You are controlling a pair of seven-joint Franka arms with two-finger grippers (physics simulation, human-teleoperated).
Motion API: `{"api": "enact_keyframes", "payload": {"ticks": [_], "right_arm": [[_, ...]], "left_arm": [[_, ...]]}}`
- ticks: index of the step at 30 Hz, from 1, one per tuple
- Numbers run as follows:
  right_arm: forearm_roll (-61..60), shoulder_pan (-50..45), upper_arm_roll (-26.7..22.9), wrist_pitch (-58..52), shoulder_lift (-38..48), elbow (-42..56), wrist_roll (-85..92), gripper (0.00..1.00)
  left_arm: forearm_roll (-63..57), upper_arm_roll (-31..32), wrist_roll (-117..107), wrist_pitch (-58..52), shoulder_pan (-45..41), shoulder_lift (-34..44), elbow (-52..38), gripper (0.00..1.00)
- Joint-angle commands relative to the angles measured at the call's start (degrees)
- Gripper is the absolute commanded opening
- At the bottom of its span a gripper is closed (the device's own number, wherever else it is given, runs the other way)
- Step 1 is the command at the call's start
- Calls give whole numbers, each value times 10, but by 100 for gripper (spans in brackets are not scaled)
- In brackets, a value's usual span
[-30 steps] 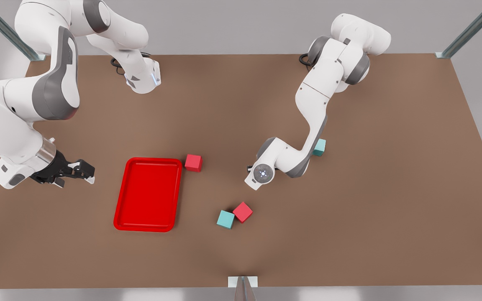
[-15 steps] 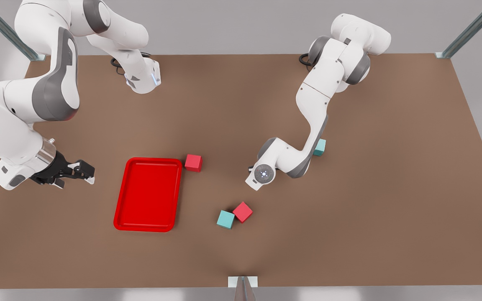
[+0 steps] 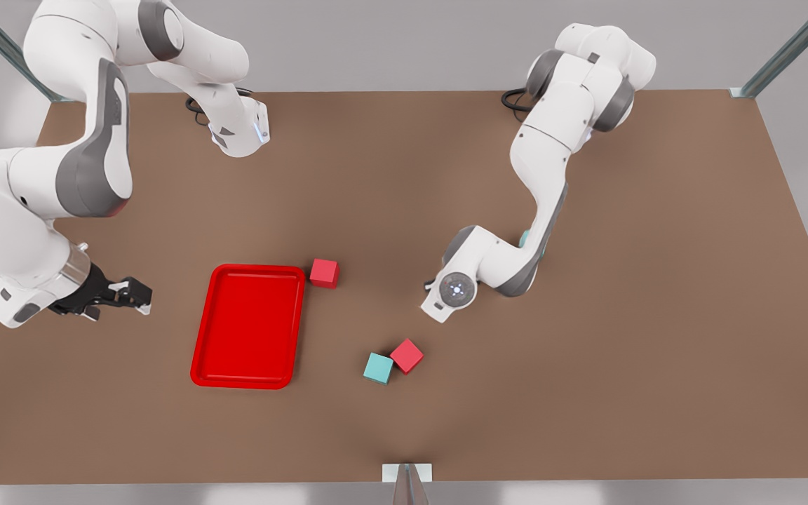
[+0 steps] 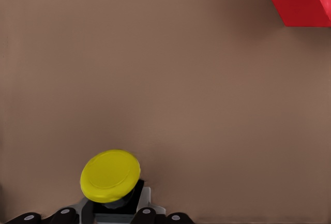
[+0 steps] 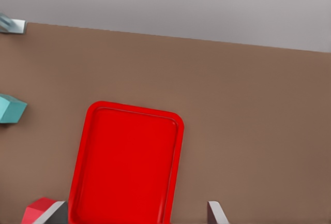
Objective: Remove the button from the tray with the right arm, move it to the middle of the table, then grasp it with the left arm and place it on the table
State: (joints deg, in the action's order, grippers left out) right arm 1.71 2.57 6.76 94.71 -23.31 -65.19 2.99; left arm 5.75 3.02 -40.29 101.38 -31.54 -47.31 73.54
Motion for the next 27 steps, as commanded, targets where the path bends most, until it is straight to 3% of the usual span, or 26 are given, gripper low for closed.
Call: {"api": "enact_keyframes", "payload": {"ticks": [1, 6, 13, 19, 23, 27], "right_arm": [[5, -2, 0, 5, 1, 0, 7, 100], [12, -3, 6, 5, 5, 2, 6, 100], [11, -5, 9, 1, 5, 1, 4, 100], [12, -10, 8, -1, 5, 1, 4, 100], [15, -10, 8, -1, 4, -1, 4, 100], [29, -25, 8, 0, 4, -1, 3, 100]], "left_arm": [[-18, 0, -48, -11, 7, 8, -1, 41], [-68, -61, -60, 28, 10, 23, -4, 41], [-118, -90, -80, 257, 63, 18, 10, 41], [-308, -98, -374, 334, 39, 17, 48, 41], [-306, -97, -450, 444, 49, 15, 78, 41], [-310, -99, -509, 460, 42, 13, 83, 41]]}}
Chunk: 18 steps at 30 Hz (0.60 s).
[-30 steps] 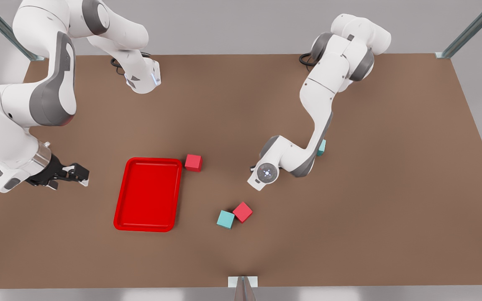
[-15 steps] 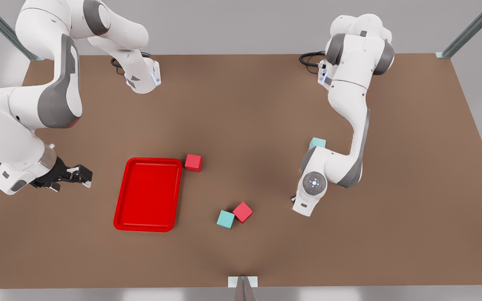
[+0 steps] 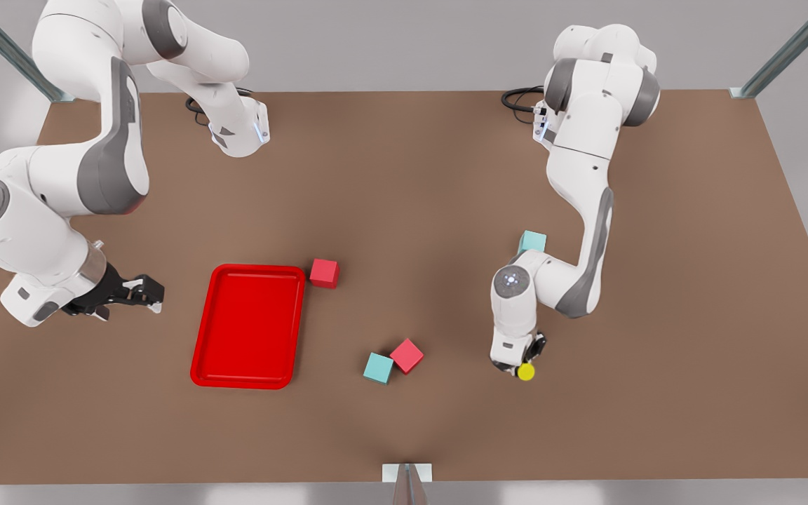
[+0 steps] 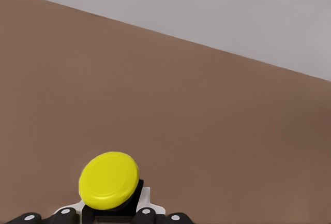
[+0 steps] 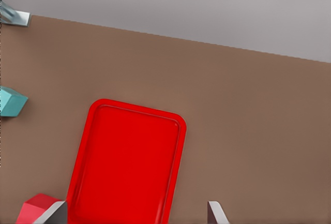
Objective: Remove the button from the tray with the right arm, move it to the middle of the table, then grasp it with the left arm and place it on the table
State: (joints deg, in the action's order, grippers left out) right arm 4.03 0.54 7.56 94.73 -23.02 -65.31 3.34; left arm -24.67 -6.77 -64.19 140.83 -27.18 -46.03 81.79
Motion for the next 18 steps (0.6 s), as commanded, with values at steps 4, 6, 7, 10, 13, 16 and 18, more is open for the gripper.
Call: {"api": "enact_keyframes", "payload": {"ticks": [4, 6, 7, 10, 13, 16, 18], "right_arm": [[12, -10, 1, -2, 3, 1, -3, 100], [12, -7, 0, 2, 3, 2, -1, 100], [13, -5, -5, 3, 3, 2, 0, 100], [13, -9, -1, 4, 3, 2, 0, 100], [13, -11, -1, 2, 2, 1, -1, 100], [13, -11, -1, 2, 3, 1, -1, 100], [13, -11, 0, 1, 2, 1, -1, 100]], "left_arm": [[-18, -1, -277, 82, -1, -11, 0, 41], [-27, -7, -283, 97, -7, -20, -1, 41], [-85, -11, -324, 98, -12, -28, -1, 41], [-106, -11, -334, 96, -13, -28, -1, 41], [-107, -11, -335, 92, -20, -35, 0, 41], [-131, -12, -337, 92, -21, -46, 0, 41], [-141, -13, -337, 92, -22, -51, 0, 41]]}}
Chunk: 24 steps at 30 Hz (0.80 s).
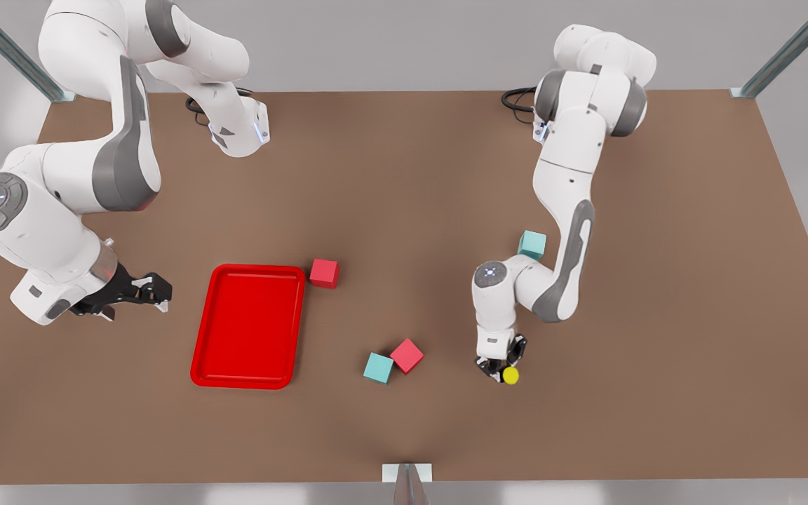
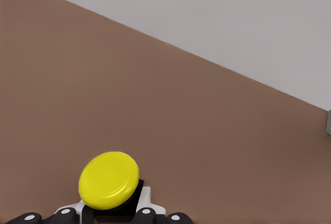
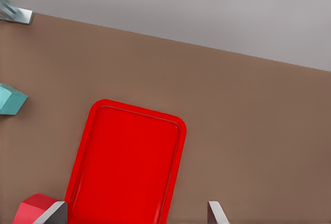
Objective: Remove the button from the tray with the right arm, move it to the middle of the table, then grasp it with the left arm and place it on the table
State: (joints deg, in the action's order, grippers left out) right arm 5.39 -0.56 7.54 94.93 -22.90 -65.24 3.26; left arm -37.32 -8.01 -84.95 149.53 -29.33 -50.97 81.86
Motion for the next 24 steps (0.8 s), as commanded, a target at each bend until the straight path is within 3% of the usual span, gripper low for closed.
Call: {"api": "enact_keyframes", "payload": {"ticks": [1, 18, 22, 24], "right_arm": [[0, 0, 0, -1, 0, 0, 0, 100], [13, -3, 1, 1, 0, 0, 0, 100], [13, -12, -2, -7, 5, 5, 3, 100], [16, -9, -1, -45, 10, 3, -2, 100]], "left_arm": [[-25, -1, -130, 4, 1, -2, 0, 41], [-55, -2, -137, -5, -4, -14, -1, 42], [-64, -2, -137, -9, -5, -14, -1, 72], [-67, -2, -137, -10, -5, -14, -1, 99]]}}
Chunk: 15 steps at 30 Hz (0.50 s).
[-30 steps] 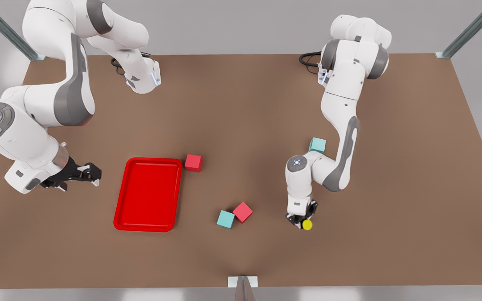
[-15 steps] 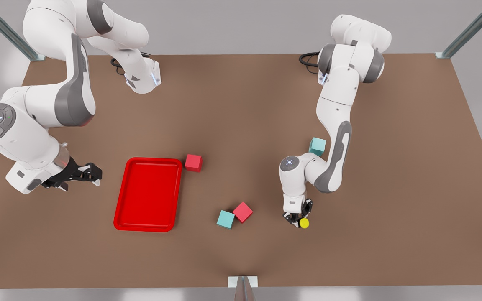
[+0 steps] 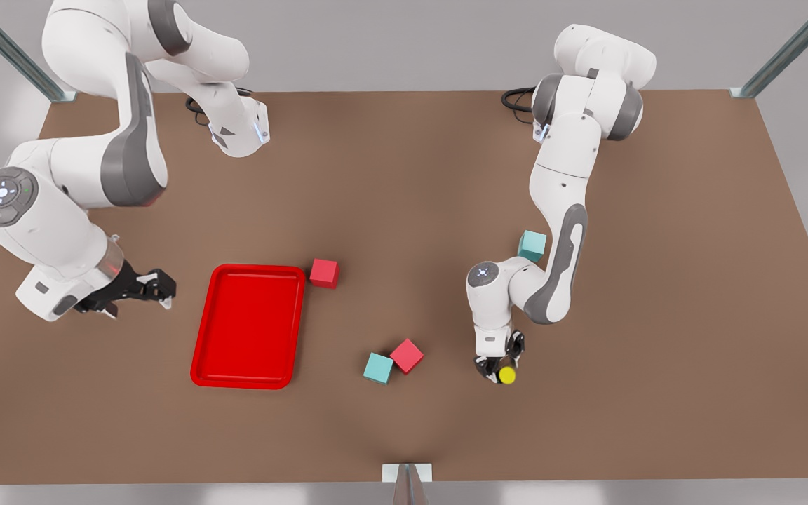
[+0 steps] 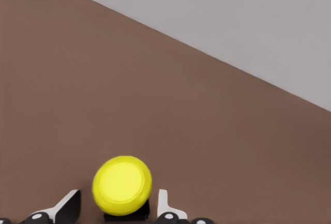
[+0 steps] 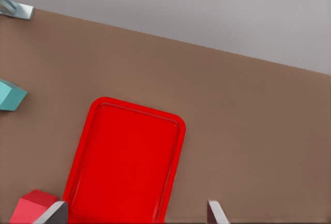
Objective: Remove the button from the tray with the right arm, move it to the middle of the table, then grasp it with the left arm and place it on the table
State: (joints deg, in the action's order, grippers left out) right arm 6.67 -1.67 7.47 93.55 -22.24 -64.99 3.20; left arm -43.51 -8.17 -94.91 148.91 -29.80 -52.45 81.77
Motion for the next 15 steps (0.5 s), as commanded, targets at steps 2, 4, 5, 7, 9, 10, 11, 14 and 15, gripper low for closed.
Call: {"api": "enact_keyframes", "payload": {"ticks": [2, 4, 5, 7, 9, 10, 11, 14, 15], "right_arm": [[2, -2, 2, -30, 4, 0, -36, 100], [4, 22, -4, -27, -4, -4, -31, 100], [3, 23, 0, -32, 4, -7, -42, 100], [6, 26, -3, -27, 2, -8, -37, 100], [-4, 38, -1, -20, 2, -7, -36, 100], [-3, 37, 0, -21, 4, -6, -36, 100], [-3, 38, 0, -23, 9, -4, -36, 100], [-24, 40, -1, 5, 2, -8, -38, 100], [-30, 41, -1, 5, 3, -8, -38, 100]], "left_arm": [[-5, 0, -37, -4, 0, 2, 0, 100], [-4, 1, -37, -4, 1, 4, 0, 100], [-3, 2, -38, -5, -1, 9, 0, 100], [4, 6, -47, -19, -8, 14, -2, 100], [6, 17, -51, -47, -13, 27, -4, 100], [13, 17, -50, -50, -13, 28, -5, 100], [13, 17, -49, -50, -14, 30, -4, 100], [13, 27, -42, -79, -11, 60, 11, 100], [13, 41, -41, -88, -7, 79, 27, 100]]}}
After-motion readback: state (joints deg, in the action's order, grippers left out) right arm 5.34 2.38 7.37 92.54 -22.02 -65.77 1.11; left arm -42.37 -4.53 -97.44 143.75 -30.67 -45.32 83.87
